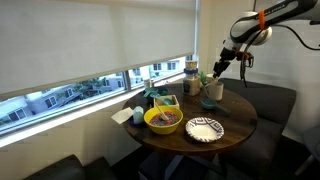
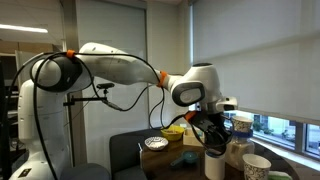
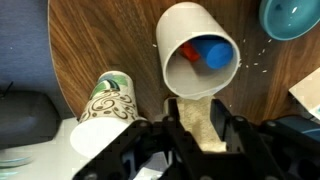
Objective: Remove the blue block from the white jug and put it on the table
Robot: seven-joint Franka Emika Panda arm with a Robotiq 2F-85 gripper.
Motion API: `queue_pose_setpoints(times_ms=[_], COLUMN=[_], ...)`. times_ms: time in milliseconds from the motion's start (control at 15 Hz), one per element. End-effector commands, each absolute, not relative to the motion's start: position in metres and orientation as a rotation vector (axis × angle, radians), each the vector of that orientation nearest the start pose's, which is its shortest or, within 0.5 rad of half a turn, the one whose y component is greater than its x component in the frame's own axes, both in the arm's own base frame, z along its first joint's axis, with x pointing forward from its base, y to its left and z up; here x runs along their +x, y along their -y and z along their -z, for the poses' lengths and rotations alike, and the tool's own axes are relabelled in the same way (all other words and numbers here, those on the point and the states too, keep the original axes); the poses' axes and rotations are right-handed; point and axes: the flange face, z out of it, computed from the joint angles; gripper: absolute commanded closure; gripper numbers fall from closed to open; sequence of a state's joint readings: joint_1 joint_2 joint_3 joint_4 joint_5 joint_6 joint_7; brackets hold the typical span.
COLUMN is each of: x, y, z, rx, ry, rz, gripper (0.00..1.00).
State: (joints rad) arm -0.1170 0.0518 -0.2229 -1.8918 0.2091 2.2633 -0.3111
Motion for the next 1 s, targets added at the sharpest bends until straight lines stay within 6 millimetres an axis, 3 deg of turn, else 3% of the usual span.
queue_pose_setpoints(times_ms=[0,267,733,933], x=[0.574,0.570,0.574,0.581], y=[0.181,0.184,0.193,0.194], z=[-0.510,-0.500,-0.482,-0.480], rx=[-2.978,-2.960,-2.935,-2.926], ry=[-0.200,-0.300,-0.482,-0.531], rz=[0.458,0.350,0.287,0.295], gripper=[0.61,0.46,0.56,0.54])
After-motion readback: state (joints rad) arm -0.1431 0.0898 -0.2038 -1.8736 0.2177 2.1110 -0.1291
